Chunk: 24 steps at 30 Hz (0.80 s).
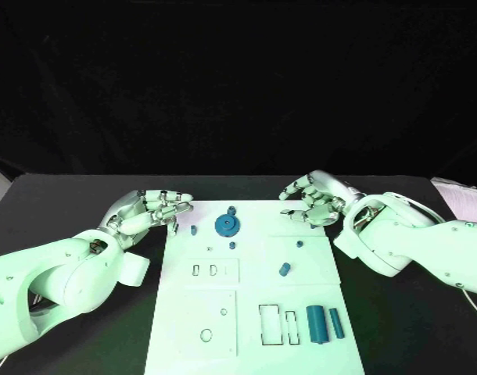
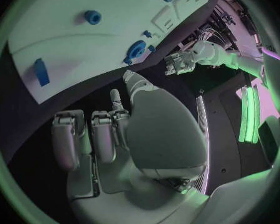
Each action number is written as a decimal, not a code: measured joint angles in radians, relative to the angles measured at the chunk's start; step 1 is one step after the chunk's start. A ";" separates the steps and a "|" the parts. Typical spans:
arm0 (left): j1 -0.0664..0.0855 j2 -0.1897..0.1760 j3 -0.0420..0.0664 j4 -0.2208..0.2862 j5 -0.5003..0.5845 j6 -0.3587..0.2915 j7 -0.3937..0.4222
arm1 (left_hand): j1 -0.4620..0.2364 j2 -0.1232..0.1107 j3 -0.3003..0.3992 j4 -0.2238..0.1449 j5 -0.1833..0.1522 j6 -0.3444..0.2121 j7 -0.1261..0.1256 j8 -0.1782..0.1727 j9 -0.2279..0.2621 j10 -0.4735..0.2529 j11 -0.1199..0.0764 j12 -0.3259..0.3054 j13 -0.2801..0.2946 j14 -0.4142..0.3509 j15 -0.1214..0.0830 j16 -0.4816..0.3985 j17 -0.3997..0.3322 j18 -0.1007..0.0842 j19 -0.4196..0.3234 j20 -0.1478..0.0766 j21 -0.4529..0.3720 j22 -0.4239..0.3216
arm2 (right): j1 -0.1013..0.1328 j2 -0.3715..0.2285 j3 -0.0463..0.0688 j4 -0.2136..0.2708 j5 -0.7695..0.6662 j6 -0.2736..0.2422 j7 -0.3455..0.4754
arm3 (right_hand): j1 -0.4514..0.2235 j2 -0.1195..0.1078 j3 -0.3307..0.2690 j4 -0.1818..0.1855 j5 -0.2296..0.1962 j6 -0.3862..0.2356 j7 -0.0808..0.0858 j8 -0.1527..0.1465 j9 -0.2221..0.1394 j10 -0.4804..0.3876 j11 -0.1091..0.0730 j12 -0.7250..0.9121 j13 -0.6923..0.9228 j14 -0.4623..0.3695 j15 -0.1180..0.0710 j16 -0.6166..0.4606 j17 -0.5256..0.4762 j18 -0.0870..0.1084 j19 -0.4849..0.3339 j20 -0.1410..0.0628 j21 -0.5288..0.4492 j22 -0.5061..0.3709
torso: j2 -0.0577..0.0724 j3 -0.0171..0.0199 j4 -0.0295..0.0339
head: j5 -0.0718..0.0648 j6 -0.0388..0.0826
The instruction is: Assemble the parts on the task board
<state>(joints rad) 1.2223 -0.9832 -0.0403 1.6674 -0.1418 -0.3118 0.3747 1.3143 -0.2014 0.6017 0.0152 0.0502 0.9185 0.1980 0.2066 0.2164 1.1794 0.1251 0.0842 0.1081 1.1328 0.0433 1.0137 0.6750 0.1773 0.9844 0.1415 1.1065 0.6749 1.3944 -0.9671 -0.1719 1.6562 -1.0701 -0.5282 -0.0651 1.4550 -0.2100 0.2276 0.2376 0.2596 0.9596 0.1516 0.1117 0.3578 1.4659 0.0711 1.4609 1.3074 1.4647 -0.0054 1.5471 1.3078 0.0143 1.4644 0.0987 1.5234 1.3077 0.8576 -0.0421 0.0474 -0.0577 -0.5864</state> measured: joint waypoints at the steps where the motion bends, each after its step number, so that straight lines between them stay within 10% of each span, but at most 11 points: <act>1: 0.000 0.000 0.000 0.000 0.000 0.000 0.000 | 0.000 0.000 0.000 0.000 0.000 0.000 0.000 0.000 0.000 0.000 0.000 0.000 0.000 0.000 0.000 0.000 0.000 0.000 0.000 0.000 0.000 0.000 | 0.001 -0.013 -0.001 -0.005 0.017 0.007 0.025 | 0.004 -0.004 0.001 0.000 0.000 -0.002 0.002 0.000 0.000 0.000 0.000 0.000 0.000 0.000 0.000 0.000 0.000 0.000 0.000 0.000 0.000 0.000 | -0.001 0.0009 -0.0011 | -0.002 -0.001; 24: -0.001 0.008 0.000 -0.008 0.000 0.002 0.001 | 0.000 0.000 0.000 0.000 0.000 0.000 0.000 0.000 0.000 0.000 0.000 0.000 0.000 0.000 0.000 0.000 -0.001 0.000 0.000 0.000 0.000 0.000 | -0.044 -0.109 -0.014 -0.124 0.029 0.083 0.236 | 0.021 -0.021 0.006 -0.006 0.007 -0.036 0.018 -0.010 -0.012 0.000 0.007 -0.007 0.000 0.000 0.007 0.009 0.000 0.000 0.004 0.004 0.012 0.000 | -0.004 0.0058 -0.0040 | -0.023 -0.008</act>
<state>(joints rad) 1.2217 -0.9753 -0.0404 1.6590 -0.1417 -0.3102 0.3760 1.3143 -0.2014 0.6018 0.0152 0.0502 0.9185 0.1980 0.2066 0.2164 1.1794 0.1251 0.0842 0.1081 1.1328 0.0433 1.0137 0.6741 0.1774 0.9844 0.1415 1.1064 0.6747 1.3501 -1.0757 -0.1855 1.5325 -1.0407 -0.4456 0.1713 1.4757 -0.2307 0.2335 0.2317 0.2670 0.9237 0.1692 0.1020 0.3461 1.4661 0.0781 1.4538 1.3073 1.4646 0.0018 1.5558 1.3076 0.0143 1.4680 0.1023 1.5354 1.3075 0.8533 -0.0363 0.0433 -0.0808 -0.5947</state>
